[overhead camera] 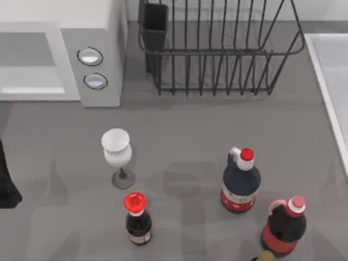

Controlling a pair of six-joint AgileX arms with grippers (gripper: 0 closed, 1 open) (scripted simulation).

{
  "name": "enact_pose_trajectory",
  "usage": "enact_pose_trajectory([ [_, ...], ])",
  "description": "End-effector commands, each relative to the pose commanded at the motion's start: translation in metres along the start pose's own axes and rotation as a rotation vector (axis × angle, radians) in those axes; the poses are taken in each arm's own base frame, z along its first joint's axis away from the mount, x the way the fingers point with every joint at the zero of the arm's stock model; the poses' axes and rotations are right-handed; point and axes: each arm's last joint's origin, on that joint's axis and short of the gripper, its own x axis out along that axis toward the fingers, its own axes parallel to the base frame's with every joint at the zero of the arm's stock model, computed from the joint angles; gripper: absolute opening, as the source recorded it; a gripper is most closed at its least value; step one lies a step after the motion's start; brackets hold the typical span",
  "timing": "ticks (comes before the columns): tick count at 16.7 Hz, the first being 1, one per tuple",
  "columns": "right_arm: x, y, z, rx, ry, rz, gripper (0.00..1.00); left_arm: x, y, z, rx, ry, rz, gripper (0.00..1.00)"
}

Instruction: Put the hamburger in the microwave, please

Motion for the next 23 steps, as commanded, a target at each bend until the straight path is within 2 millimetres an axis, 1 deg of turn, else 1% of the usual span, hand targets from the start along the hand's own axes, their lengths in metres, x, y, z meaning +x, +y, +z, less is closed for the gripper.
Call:
enact_pose_trajectory([
  [4,0.0,0.0,0.0,0.0,0.0,0.0,1.0,0.0,0.002,0.004,0.011,0.034,0.016,1.0],
  [7,0.0,0.0,0.0,0.0,0.0,0.0,1.0,0.004,0.007,0.016,0.046,0.163,0.061,1.0],
  [10,0.0,0.0,0.0,0.0,0.0,0.0,1.0,0.016,0.017,0.029,0.083,0.393,0.112,1.0],
  [13,0.0,0.0,0.0,0.0,0.0,0.0,1.0,0.037,0.033,0.034,0.095,0.703,0.147,1.0],
  [16,0.0,0.0,0.0,0.0,0.0,0.0,1.0,0.062,0.054,0.03,0.071,1.022,0.151,1.0],
  [18,0.0,0.0,0.0,0.0,0.0,0.0,1.0,0.076,0.069,0.027,0.042,1.199,0.14,1.0],
  [20,0.0,0.0,0.0,0.0,0.0,0.0,1.0,0.088,0.085,0.023,0.007,1.338,0.123,1.0],
  [23,0.0,0.0,0.0,0.0,0.0,0.0,1.0,0.102,0.106,0.016,-0.045,1.489,0.093,1.0],
])
